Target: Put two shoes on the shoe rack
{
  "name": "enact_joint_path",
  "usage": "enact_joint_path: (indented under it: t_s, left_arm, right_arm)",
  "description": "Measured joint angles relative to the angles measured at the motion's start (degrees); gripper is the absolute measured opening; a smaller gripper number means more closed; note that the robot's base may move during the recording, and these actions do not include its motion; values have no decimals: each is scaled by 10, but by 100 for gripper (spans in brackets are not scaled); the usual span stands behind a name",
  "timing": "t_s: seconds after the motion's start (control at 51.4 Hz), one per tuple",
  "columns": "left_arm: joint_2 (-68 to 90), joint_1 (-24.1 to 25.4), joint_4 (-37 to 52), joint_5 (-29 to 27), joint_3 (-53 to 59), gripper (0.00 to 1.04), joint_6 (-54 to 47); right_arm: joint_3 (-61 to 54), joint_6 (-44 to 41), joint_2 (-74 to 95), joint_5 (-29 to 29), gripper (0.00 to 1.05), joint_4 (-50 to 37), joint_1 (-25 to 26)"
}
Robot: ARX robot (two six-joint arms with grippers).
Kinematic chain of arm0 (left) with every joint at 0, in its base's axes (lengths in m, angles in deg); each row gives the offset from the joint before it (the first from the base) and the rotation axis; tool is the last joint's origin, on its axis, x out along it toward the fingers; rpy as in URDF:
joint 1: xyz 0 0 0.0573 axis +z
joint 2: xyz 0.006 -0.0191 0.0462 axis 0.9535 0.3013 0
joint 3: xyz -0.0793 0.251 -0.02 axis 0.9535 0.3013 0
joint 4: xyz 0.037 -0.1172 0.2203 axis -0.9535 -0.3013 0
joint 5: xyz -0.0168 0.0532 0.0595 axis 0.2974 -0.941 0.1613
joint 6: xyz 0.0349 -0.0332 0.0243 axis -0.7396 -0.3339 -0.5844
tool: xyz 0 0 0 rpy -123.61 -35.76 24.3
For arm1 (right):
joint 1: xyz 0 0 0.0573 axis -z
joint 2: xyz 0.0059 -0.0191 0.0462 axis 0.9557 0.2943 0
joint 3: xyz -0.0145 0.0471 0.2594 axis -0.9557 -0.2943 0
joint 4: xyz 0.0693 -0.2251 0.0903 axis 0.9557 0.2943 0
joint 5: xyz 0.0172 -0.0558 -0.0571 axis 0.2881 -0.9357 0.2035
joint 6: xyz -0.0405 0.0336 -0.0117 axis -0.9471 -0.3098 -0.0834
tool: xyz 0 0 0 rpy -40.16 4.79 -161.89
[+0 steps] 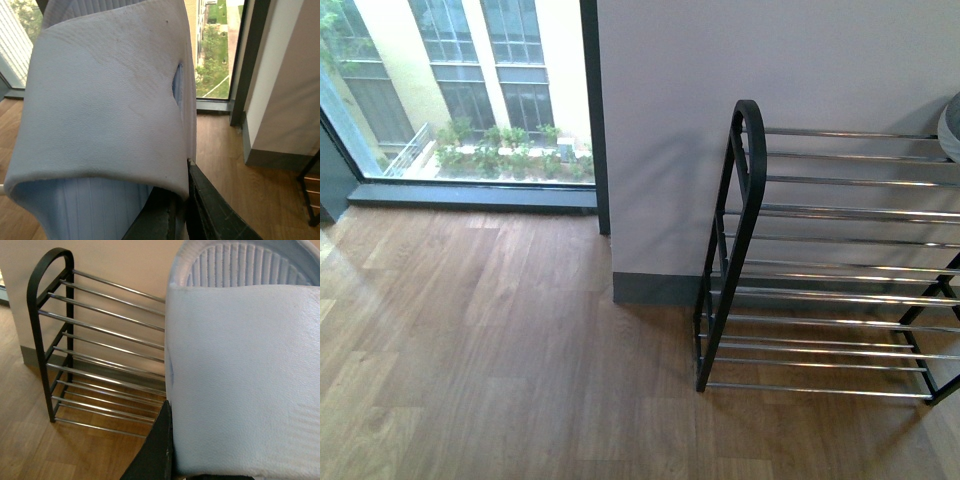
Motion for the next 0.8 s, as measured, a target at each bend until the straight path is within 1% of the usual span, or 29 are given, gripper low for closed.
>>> enact_joint_path:
  t_s: [0.214, 0.234, 0.292, 0.331, 0.409, 0.487, 0.623, 0.662, 0.701, 0.798]
  left_arm:
    - [0, 0, 0, -5, 0, 2, 0]
    - [0, 0, 0, -5, 0, 2, 0]
    - [0, 0, 0, -5, 0, 2, 0]
    - [0, 0, 0, -5, 0, 2, 0]
    - [0, 0, 0, -5, 0, 2, 0]
    - [0, 0, 0, -5, 0, 2, 0]
    - [0, 0, 0, -5, 0, 2, 0]
    - [0, 0, 0, -5, 0, 2, 0]
    - [0, 0, 0, -5, 0, 2, 0]
    - [0, 0, 0, -5, 0, 2, 0]
  right_arm:
    - [1, 0, -3, 4, 2, 0, 0]
    - [1, 2, -3, 9, 2, -2, 0]
    - [-3, 36, -2, 70, 2, -35, 7]
    - [-3, 54, -1, 82, 2, -42, 4]
    - [0, 80, 4, 83, 2, -46, -12]
    - [12, 103, 32, 60, 2, -54, -39]
    - [51, 123, 114, 30, 2, -95, -89]
    - [72, 131, 151, 26, 2, -112, -105]
    - [103, 139, 207, 10, 2, -141, -125]
    - [146, 140, 294, -16, 2, -189, -149]
